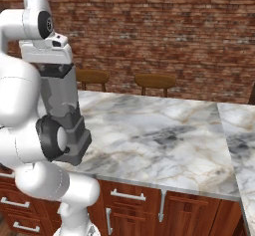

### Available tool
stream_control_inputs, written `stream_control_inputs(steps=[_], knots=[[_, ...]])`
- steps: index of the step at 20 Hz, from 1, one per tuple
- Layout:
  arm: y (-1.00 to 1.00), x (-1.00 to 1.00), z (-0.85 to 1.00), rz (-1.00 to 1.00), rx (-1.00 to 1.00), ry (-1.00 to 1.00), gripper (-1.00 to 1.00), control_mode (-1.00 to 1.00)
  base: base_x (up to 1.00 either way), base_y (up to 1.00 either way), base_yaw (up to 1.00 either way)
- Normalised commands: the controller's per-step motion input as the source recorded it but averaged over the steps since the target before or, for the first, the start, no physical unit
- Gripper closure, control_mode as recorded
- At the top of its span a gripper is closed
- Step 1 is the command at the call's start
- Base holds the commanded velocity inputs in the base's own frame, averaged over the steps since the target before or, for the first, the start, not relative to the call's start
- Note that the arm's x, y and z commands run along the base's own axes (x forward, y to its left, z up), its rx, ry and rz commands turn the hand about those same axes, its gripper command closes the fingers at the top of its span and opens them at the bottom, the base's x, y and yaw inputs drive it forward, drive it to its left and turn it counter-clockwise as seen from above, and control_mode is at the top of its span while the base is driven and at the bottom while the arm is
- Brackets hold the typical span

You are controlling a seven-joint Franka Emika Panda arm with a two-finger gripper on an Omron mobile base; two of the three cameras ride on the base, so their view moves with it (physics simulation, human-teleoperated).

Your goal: Open the blender lid, put the mango in the blender, close the lid, and start the blender.

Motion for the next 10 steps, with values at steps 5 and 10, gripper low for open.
stream_control_inputs(steps=[5, 10], knots=[[0.0, 0.13, -0.3, 0.02, 0.0, -0.04, 1.0, -1.0, 0.0, 0.0, 0.0], [0.0, 0.0, -0.03, 0.0, 0.0, 0.01, 1.0, -1.0, 0.0, 0.0, 0.0]])
